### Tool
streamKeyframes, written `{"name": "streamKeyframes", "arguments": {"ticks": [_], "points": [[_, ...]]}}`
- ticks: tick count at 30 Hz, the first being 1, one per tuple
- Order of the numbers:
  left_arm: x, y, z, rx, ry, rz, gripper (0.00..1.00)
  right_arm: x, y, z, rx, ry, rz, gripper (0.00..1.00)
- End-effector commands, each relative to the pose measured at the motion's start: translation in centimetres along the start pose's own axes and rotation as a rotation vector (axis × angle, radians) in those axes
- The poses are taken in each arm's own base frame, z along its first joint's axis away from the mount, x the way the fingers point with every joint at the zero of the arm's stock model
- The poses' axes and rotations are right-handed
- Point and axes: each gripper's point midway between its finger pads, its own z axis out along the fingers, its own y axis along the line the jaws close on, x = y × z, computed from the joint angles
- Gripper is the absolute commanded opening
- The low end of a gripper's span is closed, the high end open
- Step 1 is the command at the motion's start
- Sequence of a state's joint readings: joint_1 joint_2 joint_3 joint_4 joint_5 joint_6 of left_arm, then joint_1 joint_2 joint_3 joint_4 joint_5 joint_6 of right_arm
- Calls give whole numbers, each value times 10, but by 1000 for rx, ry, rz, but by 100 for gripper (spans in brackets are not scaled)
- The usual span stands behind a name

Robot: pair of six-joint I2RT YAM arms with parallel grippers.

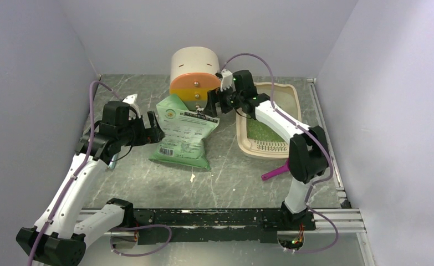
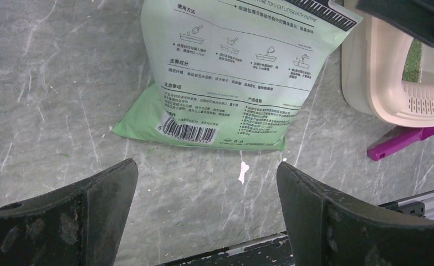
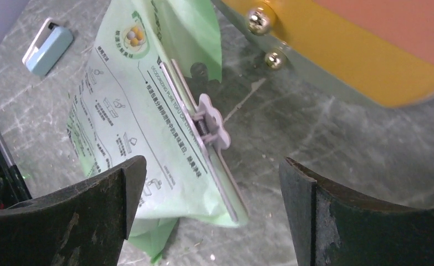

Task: Fill the litter box with clean litter
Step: Adjust the litter box at the center of the board, then remove the clamp from the cat litter bag.

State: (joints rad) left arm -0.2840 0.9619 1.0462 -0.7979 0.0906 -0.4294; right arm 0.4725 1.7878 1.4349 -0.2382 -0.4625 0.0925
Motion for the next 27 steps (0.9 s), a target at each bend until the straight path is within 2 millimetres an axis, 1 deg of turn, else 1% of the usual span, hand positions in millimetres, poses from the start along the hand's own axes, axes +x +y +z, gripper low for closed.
{"name": "streamKeyframes", "arguments": {"ticks": [1,3,6,8,10,12,15,16,17,20,21,23,24,27], "points": [[-8,1,-8,-1,-36,19,100,11,10,30,-131,30,-107,92],[-9,0,-9,2,-43,20,100,15,14,40,-163,43,-126,92],[-11,-2,-9,12,-52,29,100,28,21,52,-212,89,-142,91],[-13,-1,-8,11,-58,41,100,36,25,59,-232,112,-148,89],[-15,-1,-7,11,-64,49,100,42,29,61,-254,131,-144,80],[-18,-2,-4,14,-72,50,100,43,38,58,-287,133,-147,67],[-22,-7,1,40,-87,51,100,42,47,51,-300,118,-172,50],[-23,-9,2,50,-93,54,100,42,50,47,-302,112,-188,42],[-26,-10,4,56,-102,56,100,44,54,44,-309,109,-206,36],[-35,-17,5,90,-139,91,100,42,67,32,-348,75,-265,17],[-39,-18,5,99,-156,105,100,43,70,29,-357,68,-277,14],[-46,-24,5,123,-184,134,100,44,72,27,-351,63,-284,9],[-50,-26,4,133,-197,155,100,44,72,27,-346,64,-286,5],[-60,-33,4,172,-235,225,100,47,75,27,-338,79,-296,0]]}}
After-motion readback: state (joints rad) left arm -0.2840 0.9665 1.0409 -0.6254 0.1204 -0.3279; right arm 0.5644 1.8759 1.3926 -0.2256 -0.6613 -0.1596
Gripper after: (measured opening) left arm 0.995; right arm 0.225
